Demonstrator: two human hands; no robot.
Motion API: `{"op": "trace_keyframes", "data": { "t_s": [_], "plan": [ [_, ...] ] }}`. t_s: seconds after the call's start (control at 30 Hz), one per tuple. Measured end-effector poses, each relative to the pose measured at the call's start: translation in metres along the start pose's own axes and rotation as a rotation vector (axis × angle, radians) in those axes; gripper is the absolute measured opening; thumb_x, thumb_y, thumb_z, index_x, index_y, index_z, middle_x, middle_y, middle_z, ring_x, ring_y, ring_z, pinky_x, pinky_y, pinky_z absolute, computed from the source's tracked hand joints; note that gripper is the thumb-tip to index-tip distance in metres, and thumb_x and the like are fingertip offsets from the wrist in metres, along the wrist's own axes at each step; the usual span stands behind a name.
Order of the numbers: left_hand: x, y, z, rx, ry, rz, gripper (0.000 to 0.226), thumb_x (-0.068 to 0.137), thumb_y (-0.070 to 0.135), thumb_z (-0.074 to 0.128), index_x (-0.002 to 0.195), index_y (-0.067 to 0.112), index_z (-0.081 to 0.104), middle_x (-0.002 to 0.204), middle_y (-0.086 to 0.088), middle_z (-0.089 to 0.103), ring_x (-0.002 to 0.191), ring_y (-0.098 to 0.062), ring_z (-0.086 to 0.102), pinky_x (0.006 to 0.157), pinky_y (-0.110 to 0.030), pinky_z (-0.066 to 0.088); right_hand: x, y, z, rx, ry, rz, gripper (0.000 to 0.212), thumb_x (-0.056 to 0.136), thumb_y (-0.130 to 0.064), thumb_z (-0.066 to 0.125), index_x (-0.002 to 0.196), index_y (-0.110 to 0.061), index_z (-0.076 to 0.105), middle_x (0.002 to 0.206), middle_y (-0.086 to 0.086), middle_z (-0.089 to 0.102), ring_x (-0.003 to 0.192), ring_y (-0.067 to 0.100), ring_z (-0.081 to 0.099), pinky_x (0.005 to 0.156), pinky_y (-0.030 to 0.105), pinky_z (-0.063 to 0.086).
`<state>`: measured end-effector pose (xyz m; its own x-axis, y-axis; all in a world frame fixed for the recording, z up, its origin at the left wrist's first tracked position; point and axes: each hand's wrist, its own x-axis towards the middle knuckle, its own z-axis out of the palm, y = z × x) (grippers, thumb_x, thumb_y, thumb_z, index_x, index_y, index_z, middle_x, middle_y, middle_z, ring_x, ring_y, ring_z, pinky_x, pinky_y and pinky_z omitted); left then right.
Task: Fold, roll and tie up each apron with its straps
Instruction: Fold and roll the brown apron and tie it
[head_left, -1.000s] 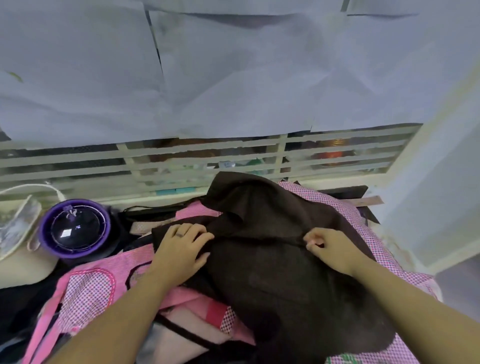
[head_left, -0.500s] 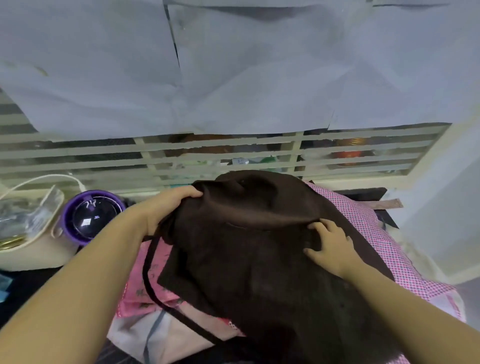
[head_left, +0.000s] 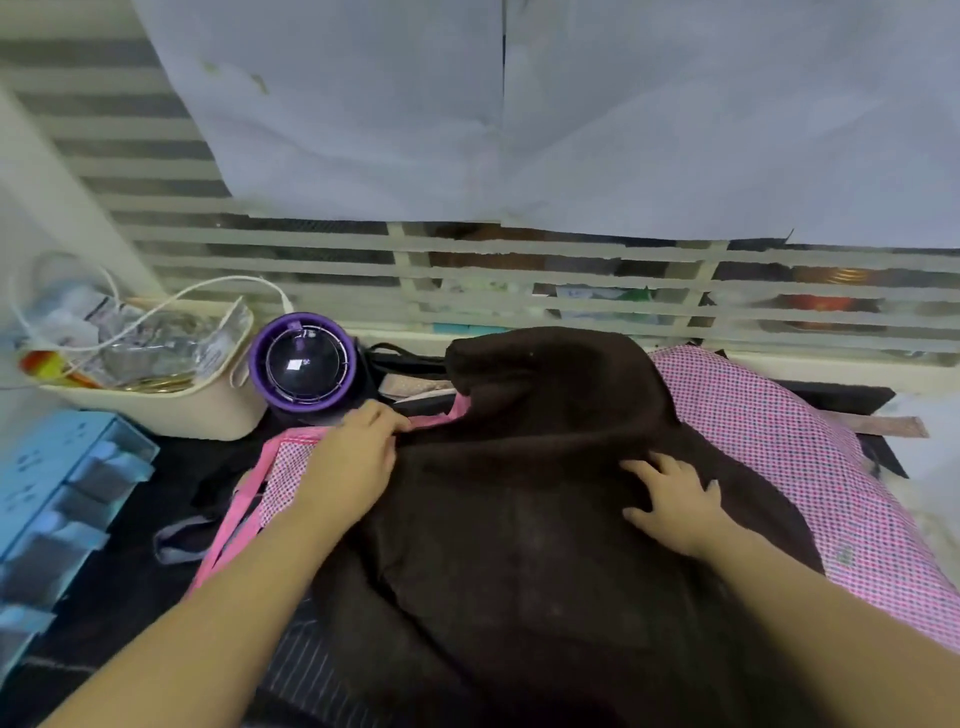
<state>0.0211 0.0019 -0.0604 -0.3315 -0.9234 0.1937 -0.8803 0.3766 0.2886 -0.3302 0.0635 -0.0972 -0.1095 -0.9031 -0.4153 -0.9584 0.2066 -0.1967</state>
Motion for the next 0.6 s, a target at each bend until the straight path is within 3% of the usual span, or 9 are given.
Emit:
{"op": "trace_keyframes", "data": {
  "t_s": [0.03,0.1,0.2,0.27,0.4,0.5,0.6],
  "plan": [
    [-0.005,0.007,0.007,-0.022,-0.069,0.135,0.025,0.085,0.009,0.063,0.109,0.016,0.066,0.112,-0.002,0.061,0.101,-0.025,0.06,0.085,-0.039,0.052,0.0,0.0,0.001,-0.024,-0.002,-0.016,0.065,0.092,-0.043,0.055,0.148,-0.034,0.024,0.158,0.004,0.015,0.145,0.028,0.014,0.113,0.059,0.014],
    [-0.011,0.014,0.025,-0.02,-0.231,0.243,0.035,0.087,0.021,0.065,0.122,0.021,0.061,0.123,0.002,0.058,0.112,-0.02,0.056,0.095,-0.036,0.048,0.001,0.002,0.002,-0.062,0.015,-0.059,0.061,0.093,-0.043,0.055,0.147,-0.033,0.028,0.154,0.004,0.023,0.141,0.027,0.022,0.115,0.052,0.019],
    [-0.006,0.009,0.044,0.069,-0.324,0.174,0.06,0.086,0.029,0.066,0.141,0.022,0.044,0.143,-0.002,0.045,0.131,-0.025,0.043,0.108,-0.039,0.037,0.004,0.004,-0.002,-0.085,0.039,-0.171,0.053,0.092,-0.042,0.057,0.141,-0.034,0.038,0.141,-0.001,0.037,0.129,0.02,0.037,0.109,0.038,0.032],
    [-0.001,0.003,0.048,0.157,-0.379,0.084,0.065,0.088,0.033,0.063,0.147,0.027,0.034,0.148,0.0,0.036,0.133,-0.025,0.037,0.107,-0.041,0.037,0.007,0.004,-0.002,-0.09,0.039,-0.224,0.044,0.091,-0.041,0.058,0.133,-0.034,0.046,0.132,-0.004,0.043,0.118,0.016,0.042,0.101,0.031,0.037],
    [0.003,-0.004,0.053,0.243,-0.58,-0.002,0.058,0.092,0.035,0.058,0.144,0.032,0.033,0.139,0.001,0.037,0.124,-0.024,0.043,0.101,-0.039,0.04,0.012,0.005,0.0,-0.12,0.021,-0.245,0.032,0.089,-0.039,0.061,0.118,-0.028,0.053,0.117,-0.005,0.051,0.109,0.014,0.043,0.093,0.029,0.038],
    [0.003,-0.009,0.058,0.227,-0.579,-0.011,0.049,0.093,0.026,0.057,0.138,0.03,0.037,0.133,0.002,0.045,0.121,-0.021,0.047,0.096,-0.034,0.039,0.015,0.008,-0.002,-0.117,-0.046,-0.262,0.029,0.088,-0.032,0.064,0.115,-0.024,0.055,0.112,-0.005,0.052,0.108,0.014,0.043,0.093,0.028,0.04],
    [0.002,-0.012,0.06,0.192,-0.537,-0.008,0.038,0.094,0.023,0.054,0.13,0.024,0.041,0.128,0.001,0.054,0.116,-0.02,0.053,0.09,-0.032,0.038,0.019,0.015,-0.004,-0.087,-0.089,-0.226,0.013,0.087,-0.022,0.065,0.096,-0.027,0.056,0.103,-0.004,0.053,0.099,0.013,0.05,0.085,0.024,0.044]
  ]
}}
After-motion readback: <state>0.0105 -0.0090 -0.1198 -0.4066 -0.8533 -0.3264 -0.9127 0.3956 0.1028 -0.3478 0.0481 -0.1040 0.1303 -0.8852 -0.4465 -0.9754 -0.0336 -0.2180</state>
